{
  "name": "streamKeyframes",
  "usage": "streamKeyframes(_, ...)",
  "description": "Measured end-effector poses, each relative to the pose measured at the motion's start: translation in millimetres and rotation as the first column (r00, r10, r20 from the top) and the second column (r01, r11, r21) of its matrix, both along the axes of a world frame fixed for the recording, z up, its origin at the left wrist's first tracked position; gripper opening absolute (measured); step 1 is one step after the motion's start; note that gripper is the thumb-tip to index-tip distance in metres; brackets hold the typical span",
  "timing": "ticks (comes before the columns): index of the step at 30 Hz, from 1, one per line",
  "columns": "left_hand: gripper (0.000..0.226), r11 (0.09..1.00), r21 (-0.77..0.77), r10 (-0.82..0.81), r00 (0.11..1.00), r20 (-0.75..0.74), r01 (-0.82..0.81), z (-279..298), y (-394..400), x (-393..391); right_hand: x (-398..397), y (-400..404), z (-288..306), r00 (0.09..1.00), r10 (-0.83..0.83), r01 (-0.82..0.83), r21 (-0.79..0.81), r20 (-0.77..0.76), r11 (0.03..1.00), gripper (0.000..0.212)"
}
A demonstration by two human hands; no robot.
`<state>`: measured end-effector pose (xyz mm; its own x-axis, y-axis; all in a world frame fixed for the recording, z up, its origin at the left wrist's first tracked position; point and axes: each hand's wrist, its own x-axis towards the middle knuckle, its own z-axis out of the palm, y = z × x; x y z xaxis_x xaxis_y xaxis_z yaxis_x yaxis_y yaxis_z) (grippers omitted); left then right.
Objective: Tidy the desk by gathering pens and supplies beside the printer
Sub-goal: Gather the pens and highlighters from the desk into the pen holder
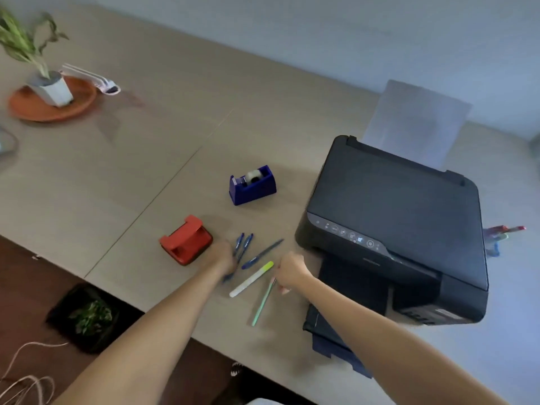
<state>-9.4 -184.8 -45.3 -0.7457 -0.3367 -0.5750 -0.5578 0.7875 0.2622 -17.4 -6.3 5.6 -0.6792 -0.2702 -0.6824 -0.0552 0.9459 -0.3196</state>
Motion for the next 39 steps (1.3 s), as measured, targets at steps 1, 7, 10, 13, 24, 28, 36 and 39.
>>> streamKeyframes(1,0.016,1.0,-0.014,-0.017,1.0,-0.008,0.017,-1,0,1,7,-3,-3,0.998,0.054,-0.056,0.113,0.019,0.992,0.016)
streamKeyframes(7,0.035,0.98,-0.121,-0.162,0.986,-0.049,0.155,-16,0,1,21,-17,-38,0.961,-0.249,0.241,0.078,0.123,0.967,0.024)
streamKeyframes(10,0.035,0.986,-0.113,-0.128,0.989,-0.076,0.119,-20,0,-2,20,-19,-46,0.927,-0.372,0.371,0.017,0.052,0.928,0.016)
streamKeyframes(13,0.026,1.0,-0.015,-0.028,0.985,-0.172,0.025,-21,4,-5,19,-17,-48,0.914,-0.407,0.407,0.023,0.0,0.913,0.029)
streamKeyframes(24,0.021,0.995,0.007,-0.094,0.963,-0.252,0.099,-43,8,-7,14,-28,-49,0.736,-0.675,0.673,-0.168,0.05,0.721,0.025)
streamKeyframes(28,0.021,0.998,0.063,0.014,0.966,-0.258,0.002,-36,-2,-7,14,-45,-47,0.782,-0.622,0.621,-0.125,0.031,0.774,0.023)
streamKeyframes(36,0.018,0.97,0.207,-0.069,0.962,-0.265,0.127,-18,28,-28,18,-23,-46,0.762,-0.648,0.648,-0.043,0.008,0.761,0.03)
streamKeyframes(39,0.044,0.962,0.184,-0.163,0.963,-0.213,0.203,-23,44,-36,18,0,-35,0.778,-0.628,0.62,-0.149,-0.007,0.77,0.023)
